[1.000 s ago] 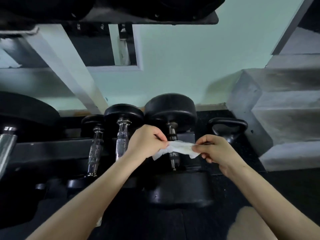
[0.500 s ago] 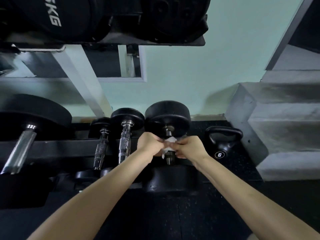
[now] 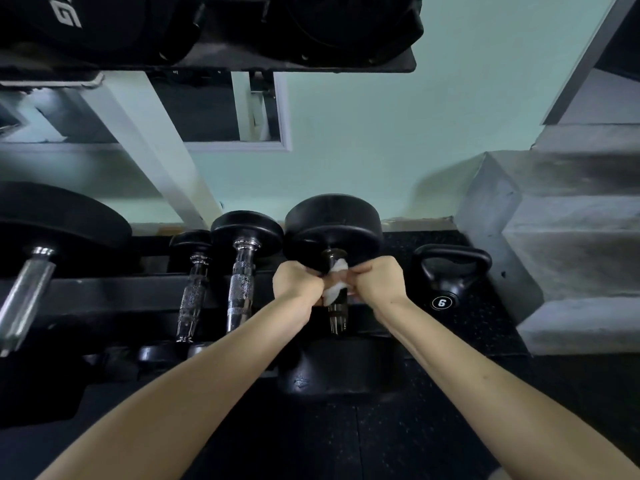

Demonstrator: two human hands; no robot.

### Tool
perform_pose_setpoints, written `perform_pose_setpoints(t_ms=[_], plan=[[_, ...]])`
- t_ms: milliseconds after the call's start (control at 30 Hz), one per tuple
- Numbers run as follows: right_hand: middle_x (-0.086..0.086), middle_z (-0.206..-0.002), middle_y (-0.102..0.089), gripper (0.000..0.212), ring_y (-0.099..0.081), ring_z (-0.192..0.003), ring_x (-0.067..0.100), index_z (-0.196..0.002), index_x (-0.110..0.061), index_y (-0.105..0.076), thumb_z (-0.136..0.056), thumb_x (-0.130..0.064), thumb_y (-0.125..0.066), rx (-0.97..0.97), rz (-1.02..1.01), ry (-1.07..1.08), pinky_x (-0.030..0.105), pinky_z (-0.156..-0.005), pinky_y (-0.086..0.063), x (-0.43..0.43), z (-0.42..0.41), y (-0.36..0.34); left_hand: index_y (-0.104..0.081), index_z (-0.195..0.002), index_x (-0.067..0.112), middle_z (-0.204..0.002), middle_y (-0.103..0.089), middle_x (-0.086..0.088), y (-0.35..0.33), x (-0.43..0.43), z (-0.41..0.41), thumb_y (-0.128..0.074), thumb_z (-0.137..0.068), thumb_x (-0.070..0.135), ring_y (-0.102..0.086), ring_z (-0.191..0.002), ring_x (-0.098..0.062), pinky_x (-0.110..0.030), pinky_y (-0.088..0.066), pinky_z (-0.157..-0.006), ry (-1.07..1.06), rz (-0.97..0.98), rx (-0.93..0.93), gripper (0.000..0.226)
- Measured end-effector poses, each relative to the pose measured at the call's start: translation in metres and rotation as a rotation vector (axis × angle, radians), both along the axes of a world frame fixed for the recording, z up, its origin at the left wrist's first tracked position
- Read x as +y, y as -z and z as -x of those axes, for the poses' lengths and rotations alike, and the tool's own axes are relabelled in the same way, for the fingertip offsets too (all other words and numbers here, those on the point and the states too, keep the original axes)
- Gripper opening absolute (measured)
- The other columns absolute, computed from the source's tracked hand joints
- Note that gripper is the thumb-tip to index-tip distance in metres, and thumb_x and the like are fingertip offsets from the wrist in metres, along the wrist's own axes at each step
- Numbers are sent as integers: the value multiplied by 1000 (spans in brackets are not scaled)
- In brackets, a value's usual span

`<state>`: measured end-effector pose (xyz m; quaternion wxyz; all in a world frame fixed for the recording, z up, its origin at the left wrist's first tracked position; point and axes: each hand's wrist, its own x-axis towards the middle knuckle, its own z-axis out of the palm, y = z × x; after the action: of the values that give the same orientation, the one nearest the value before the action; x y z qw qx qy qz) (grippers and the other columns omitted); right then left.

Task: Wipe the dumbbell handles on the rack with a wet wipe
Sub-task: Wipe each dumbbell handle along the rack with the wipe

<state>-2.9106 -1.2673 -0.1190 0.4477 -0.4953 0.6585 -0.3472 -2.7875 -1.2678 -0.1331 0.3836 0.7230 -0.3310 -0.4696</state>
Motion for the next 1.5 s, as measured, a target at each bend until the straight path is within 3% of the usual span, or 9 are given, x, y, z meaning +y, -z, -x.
perform_pose_setpoints(t_ms=[167,300,467,600,733,833,1000,1233,1500], plan=[[11,-54,-57,27,-53,-50,20,-58,0,-67,-80,-15,-74,-100,-21,89,33,-55,-47,-13,-5,1,-63,-69,11,-74,-67,-4,-20,-7,7,-84,-69,23,-65,-73,-19,-25,-52,-65,-158,36,75,24],[11,-65,-70,20,-68,-56,20,-65,-8,-70,-80,-21,-75,-134,-115,-36,32,-63,-55,-5,7,-1,-67,-74,3,-80,-72,-14,-11,-2,-6,-87,-62,17,-69,-76,-26,-38,-56,-81,-25,-9,100,27],[-8,-72,-63,22,-60,-68,11,-71,-27,-59,-73,-38,-78,288,125,2,28,-61,-47,-3,7,-1,-63,-61,18,-62,-63,2,-15,4,-10,-84,-67,23,-60,-62,-13,-26,-53,-67,99,172,-247,23],[-6,-75,-68,7,-61,-69,12,-81,-17,-70,-86,-19,-65,431,406,-119,27,-65,-48,10,2,4,-71,-65,17,-73,-72,-14,-11,4,-8,-79,-74,12,-71,-74,-30,-43,-58,-76,110,173,-102,13],[-7,-48,-41,48,-39,-45,9,-48,-23,-41,-92,-14,-56,517,439,-309,17,-46,-29,5,6,6,-71,-82,9,-87,-72,-12,-11,8,-6,-72,-82,14,-70,-84,-25,-38,-58,-78,129,10,136,5],[-6,-42,-35,54,-31,-40,10,-43,-20,-37,-87,-27,-66,390,378,-268,16,-43,-29,2,5,7,-68,-82,8,-92,-71,-15,-12,2,0,-74,-78,8,-69,-87,-28,-41,-57,-82,-16,-47,216,7],[20,-75,-71,19,-70,-69,28,-79,7,-71,-83,-12,-71,-326,-53,-42,36,-66,-60,-7,3,2,-68,-72,15,-84,-71,-8,-12,-6,9,-80,-73,15,-69,-82,-25,-37,-57,-81,-133,24,175,12],[15,-82,-73,13,-71,-71,17,-85,1,-74,-79,-10,-75,-178,-110,-201,21,-65,-57,13,19,9,-68,-96,4,-85,-71,-11,-15,15,-12,-78,-75,11,-69,-73,-20,-28,-58,-65,278,-85,84,24],[0,-61,-68,24,-66,-64,14,-61,-19,-70,-79,-5,-73,-305,-50,90,25,-59,-58,-5,-4,-2,-61,-112,-3,-103,-65,-13,-11,-7,-3,-74,-80,21,-63,-90,-23,-36,-56,-78,87,-74,154,41]])
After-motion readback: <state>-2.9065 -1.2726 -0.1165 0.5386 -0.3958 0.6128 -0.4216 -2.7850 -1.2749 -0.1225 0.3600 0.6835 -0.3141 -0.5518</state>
